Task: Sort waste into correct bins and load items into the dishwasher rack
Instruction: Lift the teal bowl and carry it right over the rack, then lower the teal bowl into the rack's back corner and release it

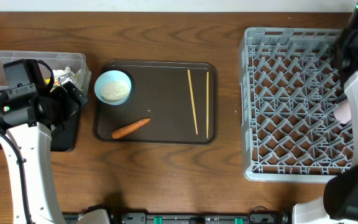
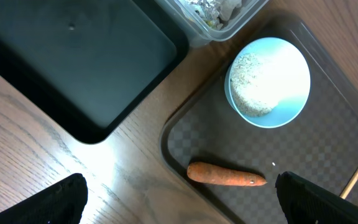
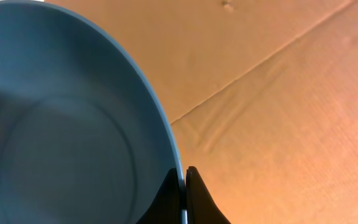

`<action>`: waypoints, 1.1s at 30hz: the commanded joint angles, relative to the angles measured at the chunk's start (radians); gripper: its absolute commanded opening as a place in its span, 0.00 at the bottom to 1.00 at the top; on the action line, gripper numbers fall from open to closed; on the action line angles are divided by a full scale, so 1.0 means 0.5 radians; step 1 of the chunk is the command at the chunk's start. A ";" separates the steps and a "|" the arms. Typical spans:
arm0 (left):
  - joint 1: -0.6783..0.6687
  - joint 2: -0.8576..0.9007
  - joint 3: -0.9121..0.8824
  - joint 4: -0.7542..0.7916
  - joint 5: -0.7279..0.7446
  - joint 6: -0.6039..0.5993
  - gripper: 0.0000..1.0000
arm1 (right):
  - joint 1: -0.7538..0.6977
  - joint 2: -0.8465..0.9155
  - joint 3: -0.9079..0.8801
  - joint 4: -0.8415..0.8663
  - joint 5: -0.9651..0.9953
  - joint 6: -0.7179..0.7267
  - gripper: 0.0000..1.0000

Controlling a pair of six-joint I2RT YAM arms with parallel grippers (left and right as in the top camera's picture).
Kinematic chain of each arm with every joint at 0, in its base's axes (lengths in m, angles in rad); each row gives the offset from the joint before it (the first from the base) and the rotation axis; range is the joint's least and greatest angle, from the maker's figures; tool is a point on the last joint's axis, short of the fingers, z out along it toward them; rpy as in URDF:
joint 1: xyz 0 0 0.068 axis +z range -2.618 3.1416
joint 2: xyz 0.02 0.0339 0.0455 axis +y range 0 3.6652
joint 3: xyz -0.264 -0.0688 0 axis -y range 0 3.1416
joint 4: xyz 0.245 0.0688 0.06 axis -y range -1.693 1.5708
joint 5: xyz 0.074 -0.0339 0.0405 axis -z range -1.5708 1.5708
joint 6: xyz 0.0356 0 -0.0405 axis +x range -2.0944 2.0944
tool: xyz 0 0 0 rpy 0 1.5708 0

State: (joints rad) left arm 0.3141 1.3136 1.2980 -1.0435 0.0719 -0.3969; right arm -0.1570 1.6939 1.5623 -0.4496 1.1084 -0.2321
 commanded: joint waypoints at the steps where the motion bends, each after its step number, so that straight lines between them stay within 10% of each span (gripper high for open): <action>1: 0.008 0.010 -0.015 -0.007 -0.006 -0.025 0.99 | 0.021 0.056 0.003 0.002 0.050 -0.038 0.01; 11: 0.008 0.010 -0.015 -0.014 -0.002 -0.024 0.99 | 0.045 0.148 -0.122 0.085 0.185 -0.019 0.01; 22: 0.008 0.010 -0.015 -0.022 -0.002 -0.025 0.99 | 0.296 0.148 -0.122 0.784 0.034 -1.026 0.01; 33: 0.009 0.010 -0.015 -0.021 -0.002 -0.025 0.99 | 0.363 0.148 -0.201 0.819 -0.017 -1.092 0.02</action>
State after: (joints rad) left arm 0.3141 1.3136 1.2980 -1.0500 0.0723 -0.3969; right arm 0.0265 1.7741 1.4864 -0.0467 1.0962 -0.7654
